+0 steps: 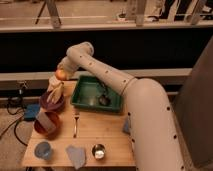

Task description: Place apple in paper cup

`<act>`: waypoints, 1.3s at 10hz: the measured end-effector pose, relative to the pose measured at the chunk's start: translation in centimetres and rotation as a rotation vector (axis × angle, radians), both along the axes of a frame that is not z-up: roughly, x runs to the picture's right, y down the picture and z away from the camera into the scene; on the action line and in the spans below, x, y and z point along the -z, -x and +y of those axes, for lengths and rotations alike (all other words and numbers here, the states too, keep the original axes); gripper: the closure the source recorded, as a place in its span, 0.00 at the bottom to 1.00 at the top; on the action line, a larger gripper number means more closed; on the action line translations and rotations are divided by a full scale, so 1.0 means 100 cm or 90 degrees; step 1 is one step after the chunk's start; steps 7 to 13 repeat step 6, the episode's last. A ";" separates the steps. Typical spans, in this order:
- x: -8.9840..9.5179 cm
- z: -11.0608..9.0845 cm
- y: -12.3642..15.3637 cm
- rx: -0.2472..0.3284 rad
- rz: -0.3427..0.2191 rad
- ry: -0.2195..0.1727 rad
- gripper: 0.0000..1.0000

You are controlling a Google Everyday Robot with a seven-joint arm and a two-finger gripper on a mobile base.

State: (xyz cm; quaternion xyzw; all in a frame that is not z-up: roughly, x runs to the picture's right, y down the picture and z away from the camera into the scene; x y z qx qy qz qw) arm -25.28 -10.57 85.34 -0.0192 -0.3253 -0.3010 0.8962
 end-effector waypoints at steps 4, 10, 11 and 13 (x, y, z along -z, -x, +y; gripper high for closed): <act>-0.007 0.001 0.001 -0.006 -0.004 0.006 0.93; -0.009 0.001 0.001 -0.002 -0.006 0.008 0.93; -0.009 0.001 0.001 -0.002 -0.006 0.008 0.93; -0.009 0.001 0.001 -0.002 -0.006 0.008 0.93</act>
